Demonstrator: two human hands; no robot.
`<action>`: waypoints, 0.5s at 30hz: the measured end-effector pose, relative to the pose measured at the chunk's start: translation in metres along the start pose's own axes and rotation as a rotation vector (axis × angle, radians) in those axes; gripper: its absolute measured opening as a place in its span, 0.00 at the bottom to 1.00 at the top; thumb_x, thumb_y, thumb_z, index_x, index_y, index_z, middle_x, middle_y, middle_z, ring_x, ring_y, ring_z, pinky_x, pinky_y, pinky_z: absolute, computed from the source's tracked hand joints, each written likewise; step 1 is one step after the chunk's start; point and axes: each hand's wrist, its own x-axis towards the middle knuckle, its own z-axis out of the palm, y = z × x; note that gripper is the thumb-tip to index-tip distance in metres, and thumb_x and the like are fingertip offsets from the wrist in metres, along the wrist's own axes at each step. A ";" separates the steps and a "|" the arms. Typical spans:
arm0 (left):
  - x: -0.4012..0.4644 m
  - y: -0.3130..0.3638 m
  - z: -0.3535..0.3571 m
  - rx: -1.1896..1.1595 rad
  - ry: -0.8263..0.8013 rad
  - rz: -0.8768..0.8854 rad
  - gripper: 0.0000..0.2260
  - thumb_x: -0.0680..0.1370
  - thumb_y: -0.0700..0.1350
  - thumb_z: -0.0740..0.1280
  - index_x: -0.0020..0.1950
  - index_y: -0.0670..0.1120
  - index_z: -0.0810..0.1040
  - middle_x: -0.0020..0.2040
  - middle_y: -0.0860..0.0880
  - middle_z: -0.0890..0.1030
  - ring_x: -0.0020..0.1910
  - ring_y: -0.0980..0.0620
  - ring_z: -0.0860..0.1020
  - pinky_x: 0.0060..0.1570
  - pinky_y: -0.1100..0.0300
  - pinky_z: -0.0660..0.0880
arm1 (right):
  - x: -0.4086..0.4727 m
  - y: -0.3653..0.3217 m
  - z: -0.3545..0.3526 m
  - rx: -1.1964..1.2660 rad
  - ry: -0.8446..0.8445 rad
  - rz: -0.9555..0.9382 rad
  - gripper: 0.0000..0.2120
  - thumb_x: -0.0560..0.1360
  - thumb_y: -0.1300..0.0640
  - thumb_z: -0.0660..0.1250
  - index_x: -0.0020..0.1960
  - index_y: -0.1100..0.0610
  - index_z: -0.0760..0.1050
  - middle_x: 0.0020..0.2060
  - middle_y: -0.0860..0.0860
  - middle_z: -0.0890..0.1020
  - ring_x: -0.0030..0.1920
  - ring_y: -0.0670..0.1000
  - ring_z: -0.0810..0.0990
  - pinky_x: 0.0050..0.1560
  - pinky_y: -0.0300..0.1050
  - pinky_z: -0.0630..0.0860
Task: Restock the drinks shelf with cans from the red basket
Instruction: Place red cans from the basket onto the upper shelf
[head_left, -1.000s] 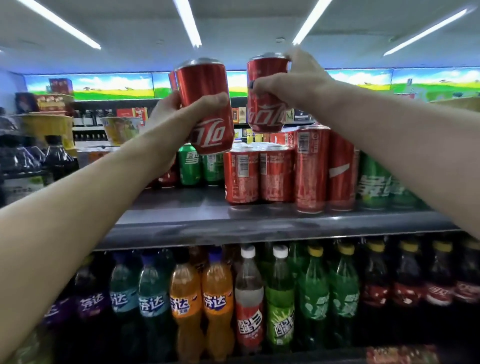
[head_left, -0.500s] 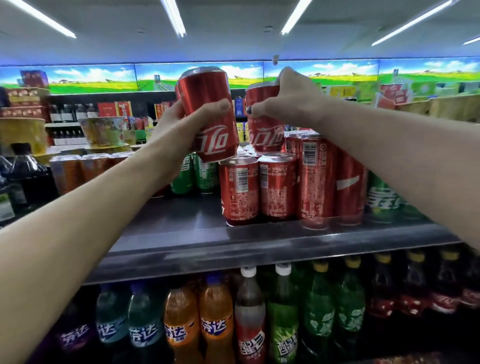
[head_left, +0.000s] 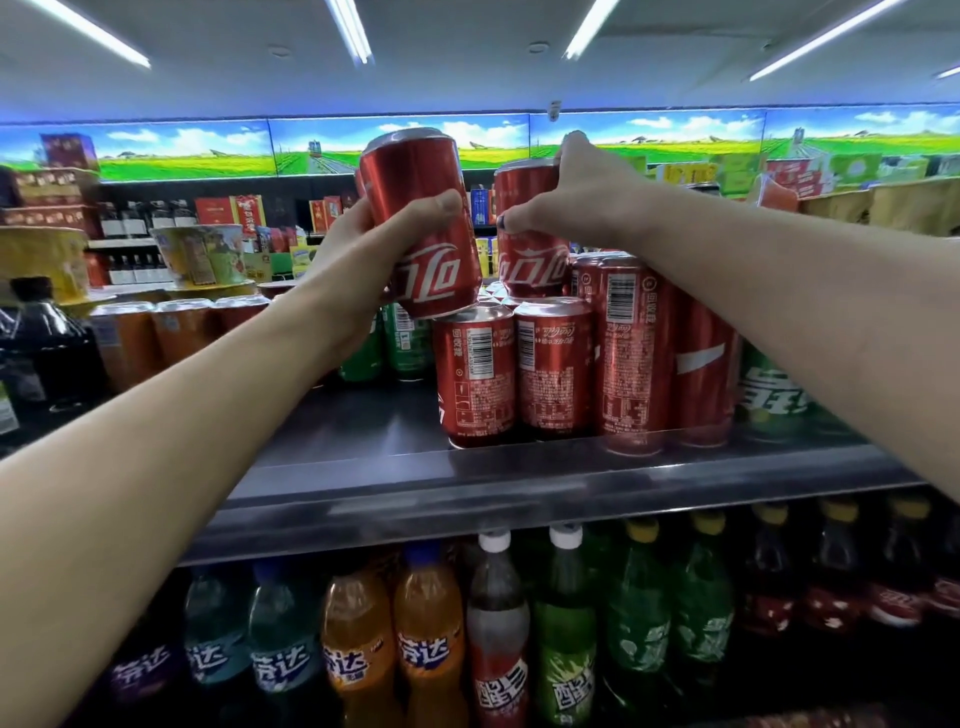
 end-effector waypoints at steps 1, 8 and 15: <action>0.000 0.000 0.000 -0.002 -0.002 0.002 0.34 0.63 0.62 0.78 0.64 0.50 0.78 0.52 0.50 0.86 0.53 0.48 0.85 0.66 0.40 0.78 | -0.001 -0.001 0.000 0.003 -0.004 -0.005 0.36 0.75 0.45 0.74 0.73 0.58 0.61 0.54 0.53 0.74 0.49 0.53 0.74 0.34 0.41 0.64; -0.001 0.003 0.004 0.004 -0.033 0.012 0.35 0.63 0.63 0.78 0.66 0.50 0.78 0.53 0.50 0.86 0.56 0.46 0.85 0.66 0.40 0.78 | 0.005 0.001 0.000 -0.077 -0.014 -0.024 0.38 0.75 0.44 0.72 0.75 0.58 0.58 0.57 0.54 0.75 0.53 0.55 0.75 0.36 0.44 0.66; -0.002 0.007 0.000 -0.045 -0.064 0.048 0.40 0.58 0.66 0.83 0.63 0.49 0.79 0.50 0.51 0.86 0.53 0.48 0.85 0.68 0.38 0.76 | 0.011 -0.015 -0.007 0.160 0.174 -0.155 0.35 0.76 0.35 0.65 0.77 0.51 0.61 0.72 0.55 0.69 0.69 0.55 0.71 0.64 0.48 0.69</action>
